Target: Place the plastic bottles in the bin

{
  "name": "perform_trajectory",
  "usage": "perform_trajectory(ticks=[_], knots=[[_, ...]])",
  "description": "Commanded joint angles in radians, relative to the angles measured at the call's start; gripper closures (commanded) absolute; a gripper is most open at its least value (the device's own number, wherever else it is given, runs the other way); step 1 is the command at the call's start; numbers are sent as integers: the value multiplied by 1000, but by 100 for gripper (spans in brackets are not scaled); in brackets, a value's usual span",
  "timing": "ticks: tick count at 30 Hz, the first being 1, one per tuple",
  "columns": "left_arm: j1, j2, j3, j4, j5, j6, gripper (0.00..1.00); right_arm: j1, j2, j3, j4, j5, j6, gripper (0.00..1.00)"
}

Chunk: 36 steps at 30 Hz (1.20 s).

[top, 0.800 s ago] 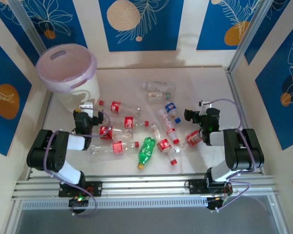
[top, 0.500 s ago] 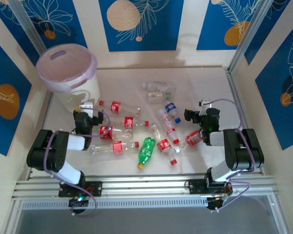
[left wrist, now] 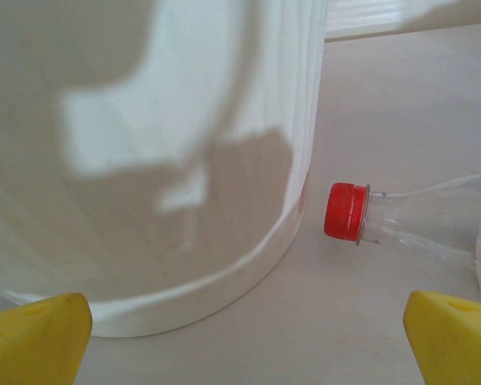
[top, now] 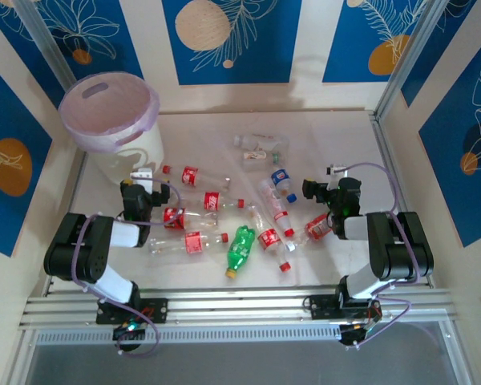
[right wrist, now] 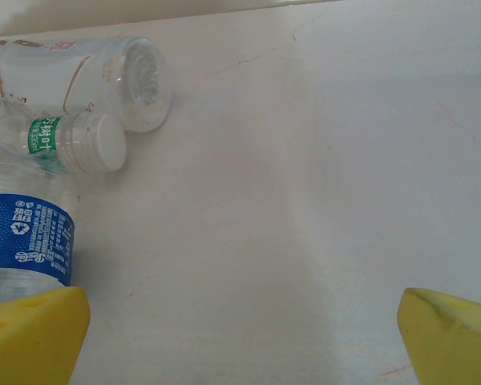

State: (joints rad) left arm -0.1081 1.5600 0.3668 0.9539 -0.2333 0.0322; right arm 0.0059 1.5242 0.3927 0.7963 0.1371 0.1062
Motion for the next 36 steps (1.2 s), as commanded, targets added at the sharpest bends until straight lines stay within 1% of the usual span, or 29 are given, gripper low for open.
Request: perform_trajectory(ticks=[1,2,3,4,6,8,10,12,13,16,19,21,23,25,30,32,34,36], knots=[[18,-3,-6,13,38,-4,0,-6,-11,30,-7,-7,14,1],[16,-21,-2,-10,46,0,0,-10,-33,50,-66,-6,23,1],[15,-59,3,-53,45,2,0,-17,-69,93,-179,-4,29,1],[15,-106,9,-104,38,2,0,-20,-105,143,-284,8,38,1],[12,-203,23,-210,7,-4,0,-20,-167,207,-435,26,43,1],[7,-306,50,-339,-18,-12,0,-11,-241,277,-627,86,104,1],[2,-405,97,-514,-31,-51,0,-1,-314,379,-921,164,214,0],[-11,-494,128,-641,-33,-91,0,10,-364,488,-1204,232,326,1],[-19,-538,142,-709,-40,-109,1,12,-387,534,-1339,240,379,1],[-61,-646,215,-930,-52,-133,1,35,-452,615,-1617,246,478,5],[-139,-705,304,-1109,-99,-130,1,66,-507,633,-1800,204,565,7],[-198,-713,358,-1191,-121,-132,1,76,-544,611,-1859,145,624,8],[-271,-700,413,-1251,-151,-130,2,77,-570,574,-1867,76,668,9],[-351,-664,475,-1304,-163,-146,3,77,-569,532,-1847,38,693,10],[-540,-522,622,-1378,-135,-180,3,44,-514,438,-1733,-63,716,10],[-593,-465,677,-1395,-106,-182,3,37,-496,414,-1701,-50,715,10],[-624,-408,707,-1361,-20,-202,4,25,-479,390,-1659,-31,707,10],[-634,-362,718,-1308,78,-231,4,0,-458,365,-1612,-57,704,10]])
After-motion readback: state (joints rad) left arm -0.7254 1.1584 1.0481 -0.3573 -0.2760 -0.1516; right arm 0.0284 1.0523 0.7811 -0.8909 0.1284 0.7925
